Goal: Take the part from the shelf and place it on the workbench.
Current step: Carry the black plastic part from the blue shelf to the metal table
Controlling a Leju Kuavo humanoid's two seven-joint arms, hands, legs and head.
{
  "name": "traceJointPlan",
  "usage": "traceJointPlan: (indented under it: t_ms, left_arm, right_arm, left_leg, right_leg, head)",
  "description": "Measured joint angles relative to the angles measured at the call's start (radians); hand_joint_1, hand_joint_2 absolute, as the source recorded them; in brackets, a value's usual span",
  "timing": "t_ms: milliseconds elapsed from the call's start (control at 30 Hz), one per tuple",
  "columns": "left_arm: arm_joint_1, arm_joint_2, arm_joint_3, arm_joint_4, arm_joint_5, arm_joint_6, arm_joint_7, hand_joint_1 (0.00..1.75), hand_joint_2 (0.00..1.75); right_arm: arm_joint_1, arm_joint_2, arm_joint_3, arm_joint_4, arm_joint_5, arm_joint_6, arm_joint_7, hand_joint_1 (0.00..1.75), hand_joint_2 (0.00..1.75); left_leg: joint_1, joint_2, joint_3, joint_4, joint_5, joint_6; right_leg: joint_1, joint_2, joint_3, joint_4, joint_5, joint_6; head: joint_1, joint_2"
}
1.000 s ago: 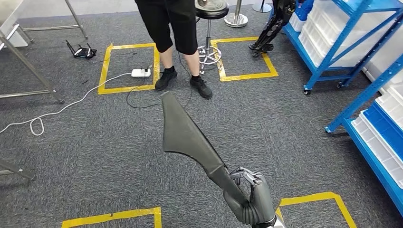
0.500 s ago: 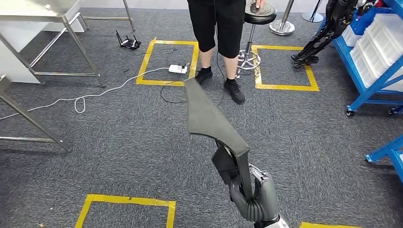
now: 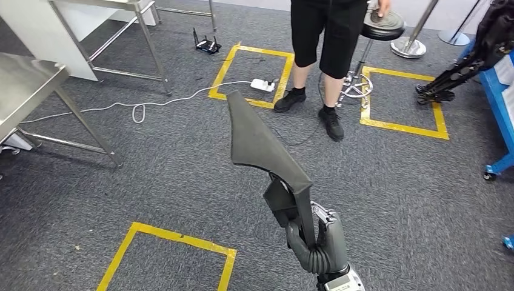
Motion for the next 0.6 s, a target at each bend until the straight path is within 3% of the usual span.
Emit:
traceJointPlan:
  t_ms: [33,67,133,167,233,267,300,333,400,433,500,533,600]
  left_arm:
    - [0.001,0.000,0.000,0.000,-0.002,-0.001,0.004,0.00,1.75]
    - [0.002,-0.001,0.000,0.000,-0.005,-0.002,0.010,0.00,1.75]
    - [0.002,-0.002,-0.001,0.000,-0.009,-0.004,0.028,0.00,1.75]
    - [0.002,-0.003,-0.001,0.000,-0.010,-0.004,0.037,0.00,1.75]
    - [0.005,-0.006,-0.001,0.000,-0.013,-0.006,0.052,0.00,1.75]
    - [0.007,-0.007,-0.002,0.000,-0.015,-0.006,0.056,0.00,1.75]
    - [0.010,-0.009,-0.002,0.000,-0.018,-0.006,0.058,0.00,1.75]
    - [0.011,-0.011,-0.002,0.000,-0.019,-0.006,0.059,0.00,1.75]
    - [0.011,-0.012,-0.002,0.000,-0.021,-0.006,0.055,0.00,1.75]
    - [0.012,-0.012,-0.002,0.000,-0.021,-0.005,0.052,0.00,1.75]
    - [0.017,-0.012,-0.002,-0.001,-0.022,-0.004,0.045,0.00,1.75]
    - [0.020,-0.012,-0.002,0.000,-0.022,-0.003,0.043,0.00,1.75]
    - [0.021,-0.014,-0.002,0.000,-0.022,-0.002,0.041,0.00,1.75]
  right_arm:
    - [-0.001,0.001,-0.001,0.001,0.000,0.000,0.001,1.75,1.75]
    - [-0.001,0.002,-0.002,0.001,0.001,-0.001,0.003,1.75,1.75]
    - [0.003,0.002,-0.005,0.003,0.000,-0.005,0.007,1.75,1.75]
    - [0.006,0.002,-0.007,0.005,0.000,-0.007,0.008,1.75,1.75]
    - [0.013,0.001,-0.010,0.009,0.001,-0.009,0.012,1.75,1.75]
    - [0.014,0.000,-0.012,0.010,0.001,-0.010,0.013,1.75,1.75]
    - [0.015,0.000,-0.013,0.011,0.001,-0.011,0.014,1.75,1.75]
    - [0.015,0.000,-0.014,0.012,0.002,-0.012,0.015,1.75,1.75]
    - [0.015,0.000,-0.015,0.012,0.003,-0.012,0.017,1.75,1.75]
    - [0.015,0.001,-0.015,0.013,0.003,-0.012,0.018,1.75,1.75]
    - [0.014,0.002,-0.016,0.013,0.004,-0.011,0.020,1.75,1.75]
    - [0.012,0.003,-0.016,0.013,0.004,-0.011,0.021,1.75,1.75]
    - [0.011,0.005,-0.018,0.013,0.004,-0.011,0.021,1.75,1.75]
  left_leg:
    - [0.002,-0.013,0.000,-0.004,0.003,0.007]
    - [0.005,-0.026,0.001,-0.009,0.007,0.014]
    - [0.012,-0.050,-0.002,-0.013,0.014,0.025]
    - [0.013,-0.065,-0.005,-0.013,0.017,0.028]
    - [0.014,-0.098,-0.011,-0.012,0.020,0.029]
    - [0.014,-0.114,-0.012,-0.012,0.021,0.027]
    - [0.016,-0.130,-0.012,-0.012,0.023,0.025]
    - [0.017,-0.144,-0.013,-0.011,0.025,0.021]
    - [0.016,-0.172,-0.019,-0.008,0.029,0.009]
    - [0.016,-0.183,-0.022,-0.010,0.032,0.001]
    - [0.019,-0.203,-0.027,-0.017,0.040,-0.014]
    - [0.019,-0.193,-0.030,-0.013,0.039,-0.019]
    - [0.017,-0.134,-0.057,0.043,0.005,-0.027]
  right_leg:
    - [-0.001,0.009,-0.001,0.005,-0.005,0.005]
    - [-0.003,0.032,-0.009,0.023,-0.016,0.008]
    - [-0.008,0.098,-0.054,0.118,-0.063,0.007]
    - [-0.009,0.117,-0.087,0.184,-0.089,0.005]
    - [-0.014,0.129,-0.131,0.265,-0.111,0.011]
    - [-0.016,0.132,-0.128,0.255,-0.099,0.019]
    - [-0.020,0.139,-0.106,0.206,-0.074,0.030]
    - [-0.026,0.162,-0.074,0.138,-0.046,0.041]
    - [-0.033,0.202,-0.026,0.029,-0.009,0.044]
    - [-0.032,0.212,-0.017,0.007,-0.004,0.038]
    - [-0.030,0.192,-0.011,0.001,0.001,0.018]
    - [-0.031,0.180,-0.007,0.000,0.004,0.011]
    - [-0.034,0.153,-0.003,-0.004,0.009,-0.005]
  head:
    - [0.001,0.000]
    - [0.002,0.000]
    - [0.007,0.000]
    - [0.008,0.000]
    - [0.009,0.000]
    - [0.010,0.000]
    - [0.009,0.000]
    - [0.010,0.000]
    - [0.011,0.000]
    - [0.011,0.000]
    - [0.011,0.000]
    - [0.011,0.000]
    - [0.004,0.000]
